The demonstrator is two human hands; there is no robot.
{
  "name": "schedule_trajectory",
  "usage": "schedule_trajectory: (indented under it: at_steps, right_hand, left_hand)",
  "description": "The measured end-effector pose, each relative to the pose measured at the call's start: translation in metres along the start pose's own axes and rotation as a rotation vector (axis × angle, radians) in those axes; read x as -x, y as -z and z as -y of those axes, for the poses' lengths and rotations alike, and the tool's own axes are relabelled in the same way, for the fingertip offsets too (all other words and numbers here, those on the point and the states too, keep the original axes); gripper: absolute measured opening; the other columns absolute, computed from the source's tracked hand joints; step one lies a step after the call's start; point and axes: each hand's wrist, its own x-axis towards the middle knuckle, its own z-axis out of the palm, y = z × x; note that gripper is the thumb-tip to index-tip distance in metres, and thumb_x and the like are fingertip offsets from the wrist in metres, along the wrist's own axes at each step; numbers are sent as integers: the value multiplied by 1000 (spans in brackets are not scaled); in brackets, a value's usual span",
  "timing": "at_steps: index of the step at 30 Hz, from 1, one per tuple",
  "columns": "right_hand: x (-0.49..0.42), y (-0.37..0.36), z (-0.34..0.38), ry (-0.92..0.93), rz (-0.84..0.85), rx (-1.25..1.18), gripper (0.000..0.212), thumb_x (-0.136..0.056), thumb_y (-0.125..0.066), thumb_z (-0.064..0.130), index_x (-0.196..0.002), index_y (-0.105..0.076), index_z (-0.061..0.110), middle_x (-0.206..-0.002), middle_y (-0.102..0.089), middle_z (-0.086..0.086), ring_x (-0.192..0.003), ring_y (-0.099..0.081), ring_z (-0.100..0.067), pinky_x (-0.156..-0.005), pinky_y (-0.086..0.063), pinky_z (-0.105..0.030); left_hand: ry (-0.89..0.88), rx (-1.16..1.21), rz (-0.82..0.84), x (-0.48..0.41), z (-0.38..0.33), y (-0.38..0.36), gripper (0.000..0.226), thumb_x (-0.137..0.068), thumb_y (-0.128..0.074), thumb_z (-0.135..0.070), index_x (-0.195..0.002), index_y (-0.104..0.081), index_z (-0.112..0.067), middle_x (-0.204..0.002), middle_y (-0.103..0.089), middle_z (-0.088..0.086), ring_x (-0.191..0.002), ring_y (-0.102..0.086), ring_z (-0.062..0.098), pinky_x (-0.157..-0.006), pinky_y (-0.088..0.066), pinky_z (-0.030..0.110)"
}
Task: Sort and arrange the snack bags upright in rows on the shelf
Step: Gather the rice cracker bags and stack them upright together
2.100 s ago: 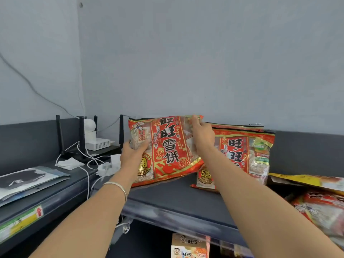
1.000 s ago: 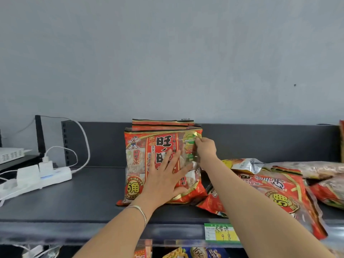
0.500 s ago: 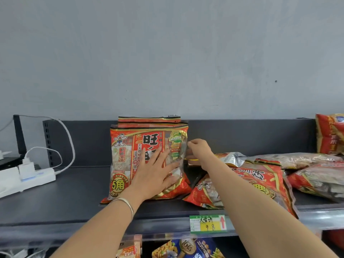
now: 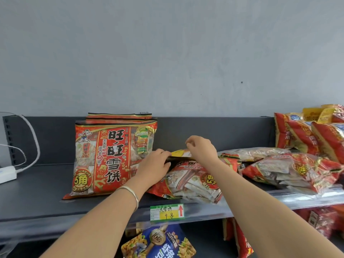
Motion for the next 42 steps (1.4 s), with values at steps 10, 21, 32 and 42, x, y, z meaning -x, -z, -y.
schedule_trajectory:
  at_steps: [10, 21, 32, 42]
  right_hand:
    - [-36, -5, -4, 84, 315, 501, 49, -82, -56, 52, -127, -55, 33, -130, -54, -1, -126, -43, -29, -107, -22, -58]
    - [-71, -27, -2, 81, 369, 764, 23, -91, -48, 14, -111, -60, 13, -108, -62, -8, -88, -59, -30, -71, -44, -36]
    - [-91, 9, -68, -166, 112, 542, 31, -95, -43, 12, -115, -63, 25, -96, -65, -1, -80, -63, -21, -73, -55, -33]
    - [-108, 16, -97, -91, 182, 483, 31, -99, -44, 17, -124, -59, 27, -109, -66, 0, -86, -63, -18, -56, -45, -24]
  left_hand:
    - [362, 316, 134, -59, -2, -33, 54, -90, -42, -2, -140, -38, -19, -140, -39, 13, -123, -45, 30, -97, -38, 35]
    - [407, 546, -15, -108, 23, -54, 57, -88, -40, 8, -138, -40, -20, -139, -39, 12, -120, -46, 28, -89, -47, 34]
    - [67, -2, 277, -131, 13, -85, 45, -92, -49, -21, -135, -40, -27, -137, -44, 4, -120, -48, 26, -91, -43, 40]
    - [28, 223, 687, -150, -1, -89, 42, -96, -43, -35, -136, -49, -23, -137, -50, 0, -121, -49, 19, -99, -40, 33]
